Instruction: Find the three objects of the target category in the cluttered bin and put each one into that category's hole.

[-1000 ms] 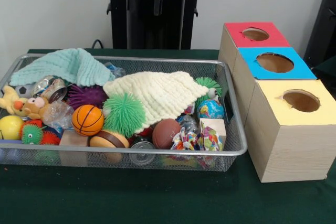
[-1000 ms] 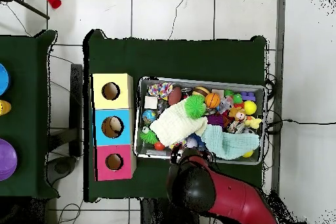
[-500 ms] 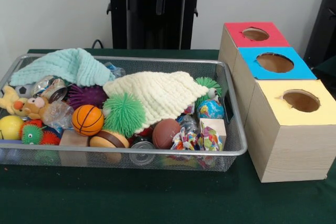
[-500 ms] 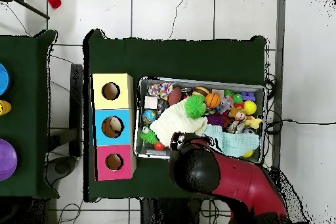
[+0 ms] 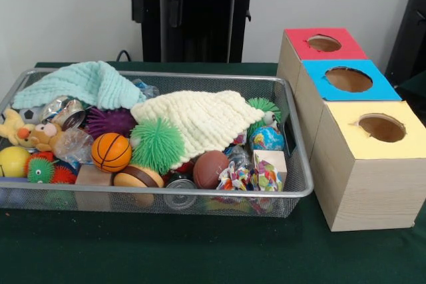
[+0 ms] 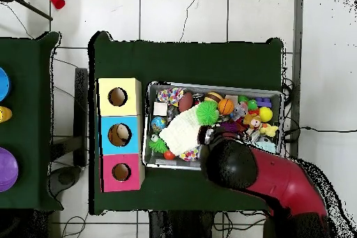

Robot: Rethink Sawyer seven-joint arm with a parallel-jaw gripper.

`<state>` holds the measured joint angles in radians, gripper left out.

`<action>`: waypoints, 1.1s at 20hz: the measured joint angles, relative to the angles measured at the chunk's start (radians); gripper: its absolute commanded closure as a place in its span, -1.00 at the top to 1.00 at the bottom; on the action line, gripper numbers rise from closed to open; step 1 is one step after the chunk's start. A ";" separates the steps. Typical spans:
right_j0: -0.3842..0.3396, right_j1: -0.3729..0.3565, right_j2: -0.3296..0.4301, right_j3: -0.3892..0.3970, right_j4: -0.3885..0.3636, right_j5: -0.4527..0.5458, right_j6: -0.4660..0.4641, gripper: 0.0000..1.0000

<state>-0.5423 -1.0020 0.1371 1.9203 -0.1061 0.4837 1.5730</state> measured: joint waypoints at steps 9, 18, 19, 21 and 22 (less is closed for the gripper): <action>-0.097 0.090 0.055 -0.090 0.000 0.000 0.000 1.00; -0.139 0.160 0.091 -0.108 -0.057 0.000 0.000 1.00; -0.140 0.164 0.093 -0.108 -0.061 0.000 0.000 1.00; -0.143 0.174 0.097 -0.107 -0.080 0.000 0.000 1.00; -0.142 0.177 0.097 -0.107 -0.088 0.000 0.000 1.00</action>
<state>-0.6848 -0.8248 0.2344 1.8136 -0.1939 0.4835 1.5730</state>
